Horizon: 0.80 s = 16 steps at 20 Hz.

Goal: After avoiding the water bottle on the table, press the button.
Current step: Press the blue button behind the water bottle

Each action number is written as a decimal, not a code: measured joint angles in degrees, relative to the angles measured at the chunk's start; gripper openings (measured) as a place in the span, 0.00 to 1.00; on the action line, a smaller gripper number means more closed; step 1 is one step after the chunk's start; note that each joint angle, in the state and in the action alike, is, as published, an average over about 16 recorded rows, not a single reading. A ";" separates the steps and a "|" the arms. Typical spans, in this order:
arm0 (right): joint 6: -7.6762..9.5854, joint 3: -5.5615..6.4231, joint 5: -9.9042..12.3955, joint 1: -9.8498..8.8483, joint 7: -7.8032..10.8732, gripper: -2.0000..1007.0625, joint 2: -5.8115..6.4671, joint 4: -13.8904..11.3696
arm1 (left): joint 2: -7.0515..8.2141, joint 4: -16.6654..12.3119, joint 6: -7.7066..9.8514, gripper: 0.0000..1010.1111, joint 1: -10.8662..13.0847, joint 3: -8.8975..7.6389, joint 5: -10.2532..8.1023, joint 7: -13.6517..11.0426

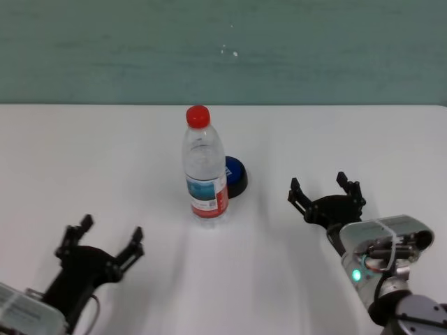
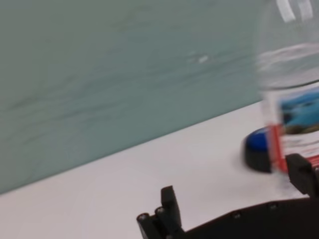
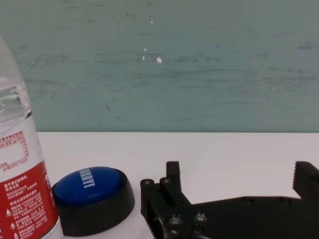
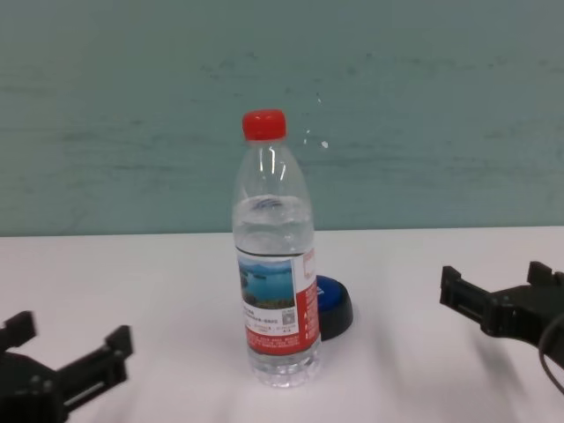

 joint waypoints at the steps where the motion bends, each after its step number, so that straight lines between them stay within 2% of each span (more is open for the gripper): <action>1: 0.00 0.00 0.00 0.00 0.00 1.00 0.00 0.00 | 0.10 0.06 -0.63 0.99 0.18 0.16 0.16 -0.57; 5: 0.00 0.00 0.00 0.00 0.00 1.00 0.00 0.00 | 0.37 1.29 -3.14 0.99 -0.39 0.95 0.56 -2.99; 9: 0.00 0.00 0.00 0.00 0.00 1.00 0.00 0.00 | 0.71 3.57 -5.23 0.99 -2.35 1.94 0.69 -5.40; 16: 0.00 0.00 0.00 0.00 0.00 1.00 0.00 0.00 | 1.01 7.63 -6.72 0.99 -6.70 3.65 0.45 -8.15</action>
